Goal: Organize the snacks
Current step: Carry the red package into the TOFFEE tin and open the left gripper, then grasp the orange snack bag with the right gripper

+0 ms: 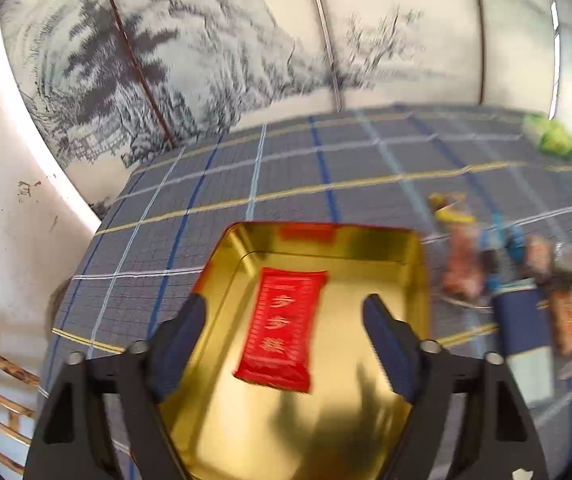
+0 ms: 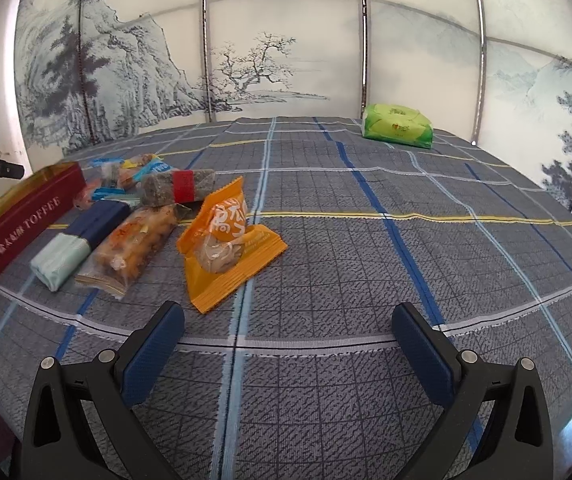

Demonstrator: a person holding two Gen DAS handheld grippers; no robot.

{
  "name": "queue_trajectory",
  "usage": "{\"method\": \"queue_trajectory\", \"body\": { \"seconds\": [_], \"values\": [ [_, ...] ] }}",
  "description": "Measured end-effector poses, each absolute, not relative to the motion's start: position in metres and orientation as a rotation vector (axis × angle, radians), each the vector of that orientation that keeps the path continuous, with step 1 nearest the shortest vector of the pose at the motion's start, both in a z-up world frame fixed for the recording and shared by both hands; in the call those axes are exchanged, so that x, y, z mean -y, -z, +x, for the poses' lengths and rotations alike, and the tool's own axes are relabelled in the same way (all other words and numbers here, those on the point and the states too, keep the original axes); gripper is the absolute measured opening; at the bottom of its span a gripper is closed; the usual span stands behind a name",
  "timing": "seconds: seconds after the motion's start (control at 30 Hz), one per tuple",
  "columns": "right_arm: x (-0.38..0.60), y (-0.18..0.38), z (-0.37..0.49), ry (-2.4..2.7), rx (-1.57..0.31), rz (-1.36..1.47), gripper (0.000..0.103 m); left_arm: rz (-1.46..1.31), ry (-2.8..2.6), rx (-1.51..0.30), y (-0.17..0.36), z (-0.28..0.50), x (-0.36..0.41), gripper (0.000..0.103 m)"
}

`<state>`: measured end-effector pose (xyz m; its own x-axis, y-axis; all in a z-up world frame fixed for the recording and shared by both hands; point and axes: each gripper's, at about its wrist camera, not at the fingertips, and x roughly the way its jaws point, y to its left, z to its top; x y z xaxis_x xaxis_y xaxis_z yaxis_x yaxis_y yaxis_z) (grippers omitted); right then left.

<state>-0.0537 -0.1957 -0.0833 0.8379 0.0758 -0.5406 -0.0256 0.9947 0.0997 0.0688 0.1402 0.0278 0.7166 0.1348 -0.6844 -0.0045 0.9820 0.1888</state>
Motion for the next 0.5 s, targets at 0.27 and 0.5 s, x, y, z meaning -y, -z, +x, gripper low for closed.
{"method": "queue_trajectory", "body": {
  "seconds": [0.27, 0.5],
  "values": [
    [0.193, 0.054, -0.030, -0.153, -0.583, 0.007, 0.096, 0.149, 0.154, -0.694, -0.034, -0.029, -0.083, 0.092],
    [0.190, 0.049, -0.002, -0.256, -0.655, -0.053, 0.091, 0.163, 0.235, -0.761, -0.020, -0.054, -0.055, 0.093]
  ]
}}
